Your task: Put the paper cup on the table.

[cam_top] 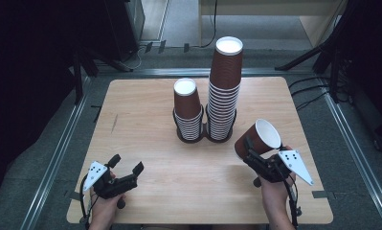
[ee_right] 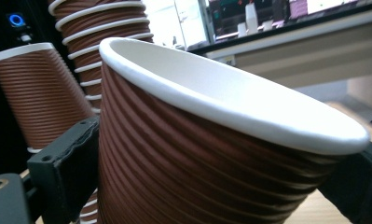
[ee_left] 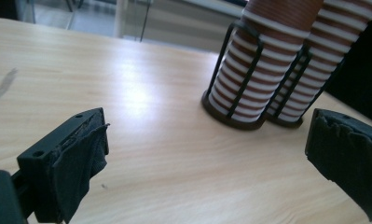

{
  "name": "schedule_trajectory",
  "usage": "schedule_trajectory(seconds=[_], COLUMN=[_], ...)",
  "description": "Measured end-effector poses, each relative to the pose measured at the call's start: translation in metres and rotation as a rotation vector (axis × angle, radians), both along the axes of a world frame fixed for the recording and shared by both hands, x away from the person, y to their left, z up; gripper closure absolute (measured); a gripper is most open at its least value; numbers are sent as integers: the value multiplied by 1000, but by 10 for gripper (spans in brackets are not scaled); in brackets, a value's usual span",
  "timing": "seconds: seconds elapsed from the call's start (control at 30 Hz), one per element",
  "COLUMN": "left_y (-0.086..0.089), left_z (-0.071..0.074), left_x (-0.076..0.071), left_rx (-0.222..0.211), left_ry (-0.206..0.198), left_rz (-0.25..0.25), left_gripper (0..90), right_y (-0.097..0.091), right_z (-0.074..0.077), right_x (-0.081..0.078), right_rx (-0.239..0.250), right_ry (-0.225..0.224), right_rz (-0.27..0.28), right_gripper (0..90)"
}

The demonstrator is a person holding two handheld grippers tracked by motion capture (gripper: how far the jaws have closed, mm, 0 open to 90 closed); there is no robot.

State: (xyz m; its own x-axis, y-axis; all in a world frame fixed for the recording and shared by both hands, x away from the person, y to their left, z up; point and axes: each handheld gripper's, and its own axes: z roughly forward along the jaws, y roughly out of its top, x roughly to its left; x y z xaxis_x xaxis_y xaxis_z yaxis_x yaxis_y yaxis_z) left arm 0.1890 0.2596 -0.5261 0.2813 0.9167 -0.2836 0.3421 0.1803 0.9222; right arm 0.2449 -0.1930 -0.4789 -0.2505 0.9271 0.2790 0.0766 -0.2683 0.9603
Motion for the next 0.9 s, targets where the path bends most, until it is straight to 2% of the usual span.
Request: schedule_trajectory(seconds=[0.13, 0.17, 0.2, 0.23, 0.27, 0.33, 0.4, 0.53, 0.63, 0.7, 0.83, 0.9], left_y=[10, 13, 17, 17, 20, 23, 24, 26, 27, 30, 32, 34], left_z=[-1, -2, -3, -3, -6, -8, -9, -11, -12, -13, -13, -13], left_x=[1, 1, 1, 1, 1, 1, 1, 0, -1, -2, -4, -4], left_rx=[-18, -12, 8, 8, 10, 8, 27, 60, 53, 36, 41, 50], left_ry=[18, 18, 22, 22, 28, 22, 24, 9, -11, -23, -31, -36], left_rz=[40, 52, 66, 66, 64, 60, 76, 105, 118, 169, 191, 207], left_gripper=[0, 0, 0, 0, 0, 0, 0, 0, 0, 0, 0, 0], right_y=[-8, -10, -13, -13, -15, -18, -20, -25, -29, -34, -39, -41], right_z=[-1, -1, -2, -2, -3, -2, -3, -6, -7, -9, -12, -17], right_x=[3, 4, 7, 7, 9, 10, 11, 14, 15, 17, 20, 23], right_rx=[-8, -10, -44, -44, -68, -73, -74, -103, -106, -116, -151, -182], right_ry=[-12, -12, -25, -25, -32, -29, -25, -19, -23, -22, -20, -40], right_rz=[3, 2, 6, 6, 22, 21, 7, -26, -40, -44, -53, -68], right_gripper=[48, 49, 50, 50, 50, 50, 50, 51, 51, 52, 52, 52])
